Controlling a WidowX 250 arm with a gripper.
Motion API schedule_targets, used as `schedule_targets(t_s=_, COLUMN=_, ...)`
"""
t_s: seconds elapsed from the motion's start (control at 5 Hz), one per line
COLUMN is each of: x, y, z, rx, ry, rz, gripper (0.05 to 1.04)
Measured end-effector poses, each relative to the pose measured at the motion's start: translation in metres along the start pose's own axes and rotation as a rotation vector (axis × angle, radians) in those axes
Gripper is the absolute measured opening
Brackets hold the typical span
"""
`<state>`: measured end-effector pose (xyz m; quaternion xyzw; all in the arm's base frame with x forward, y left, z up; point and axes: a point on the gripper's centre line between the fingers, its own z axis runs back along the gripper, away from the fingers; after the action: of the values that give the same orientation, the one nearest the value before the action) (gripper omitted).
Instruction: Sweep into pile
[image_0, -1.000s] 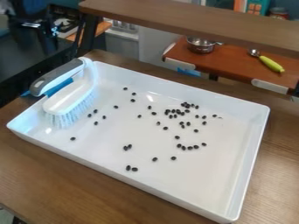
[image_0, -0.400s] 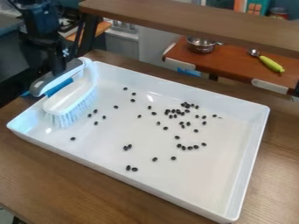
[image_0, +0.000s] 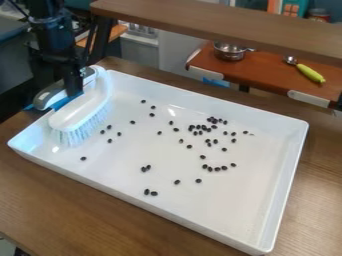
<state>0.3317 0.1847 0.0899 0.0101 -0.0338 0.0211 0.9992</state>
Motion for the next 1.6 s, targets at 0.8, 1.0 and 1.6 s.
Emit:
schedule_targets(t_s=0.8, x=0.006, y=-0.008, z=-0.020, rx=0.064, ry=0.029, rz=0.009, gripper=0.485)
schedule_targets(t_s=1.0, x=0.008, y=-0.010, z=-0.022, rx=0.095, ry=0.029, rz=0.015, gripper=0.484)
schedule_targets(t_s=1.6, x=0.008, y=-0.049, z=-0.024, rx=0.050, ry=0.107, rz=0.046, gripper=0.484)
